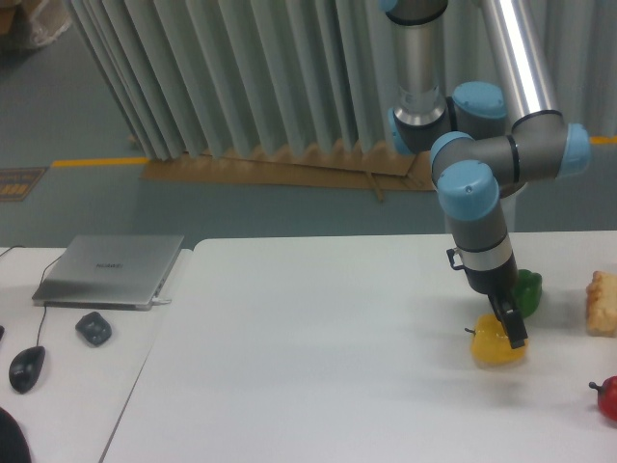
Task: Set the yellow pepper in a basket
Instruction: 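Close the gripper around the yellow pepper's body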
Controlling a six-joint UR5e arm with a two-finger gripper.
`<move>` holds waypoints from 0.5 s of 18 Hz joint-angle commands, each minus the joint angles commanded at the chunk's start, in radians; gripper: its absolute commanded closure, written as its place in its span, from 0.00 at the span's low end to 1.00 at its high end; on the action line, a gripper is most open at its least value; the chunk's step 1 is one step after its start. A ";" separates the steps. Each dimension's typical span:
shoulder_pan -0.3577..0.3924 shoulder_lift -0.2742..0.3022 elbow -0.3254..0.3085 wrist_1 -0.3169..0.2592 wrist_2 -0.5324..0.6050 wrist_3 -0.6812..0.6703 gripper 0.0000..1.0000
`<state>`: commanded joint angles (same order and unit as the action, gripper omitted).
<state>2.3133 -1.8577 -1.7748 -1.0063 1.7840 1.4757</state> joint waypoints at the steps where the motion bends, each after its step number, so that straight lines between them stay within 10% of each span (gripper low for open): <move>1: -0.003 -0.003 -0.003 0.000 0.002 0.000 0.00; 9: -0.006 -0.037 0.012 0.002 0.002 -0.002 0.00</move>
<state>2.3071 -1.8945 -1.7626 -1.0048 1.7855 1.4742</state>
